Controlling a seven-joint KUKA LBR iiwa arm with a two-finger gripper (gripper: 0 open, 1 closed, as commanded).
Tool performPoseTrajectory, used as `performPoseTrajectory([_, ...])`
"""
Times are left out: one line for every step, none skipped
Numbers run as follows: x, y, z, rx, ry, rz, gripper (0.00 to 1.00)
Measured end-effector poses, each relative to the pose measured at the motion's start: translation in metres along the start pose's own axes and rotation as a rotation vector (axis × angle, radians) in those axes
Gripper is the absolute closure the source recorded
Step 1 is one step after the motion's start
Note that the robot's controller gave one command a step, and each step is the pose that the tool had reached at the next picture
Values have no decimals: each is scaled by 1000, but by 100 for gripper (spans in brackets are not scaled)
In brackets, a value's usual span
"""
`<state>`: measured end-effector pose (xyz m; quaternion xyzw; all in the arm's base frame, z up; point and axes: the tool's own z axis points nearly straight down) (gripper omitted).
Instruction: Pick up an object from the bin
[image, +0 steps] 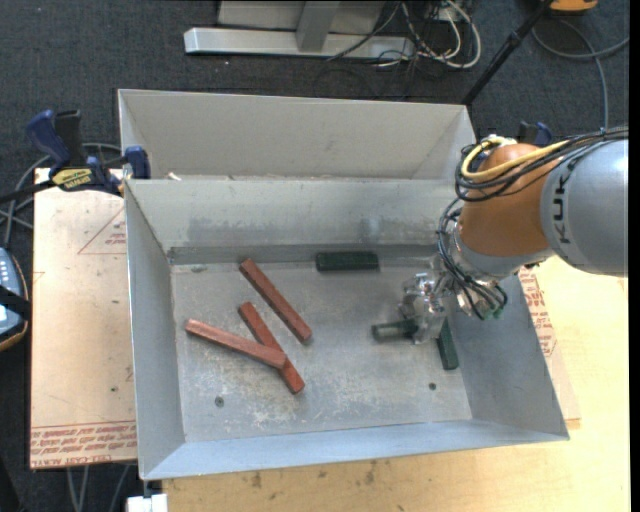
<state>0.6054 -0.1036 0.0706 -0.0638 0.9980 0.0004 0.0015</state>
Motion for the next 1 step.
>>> performPoseTrajectory([-39,-8,-184,5,-11,-183,100])
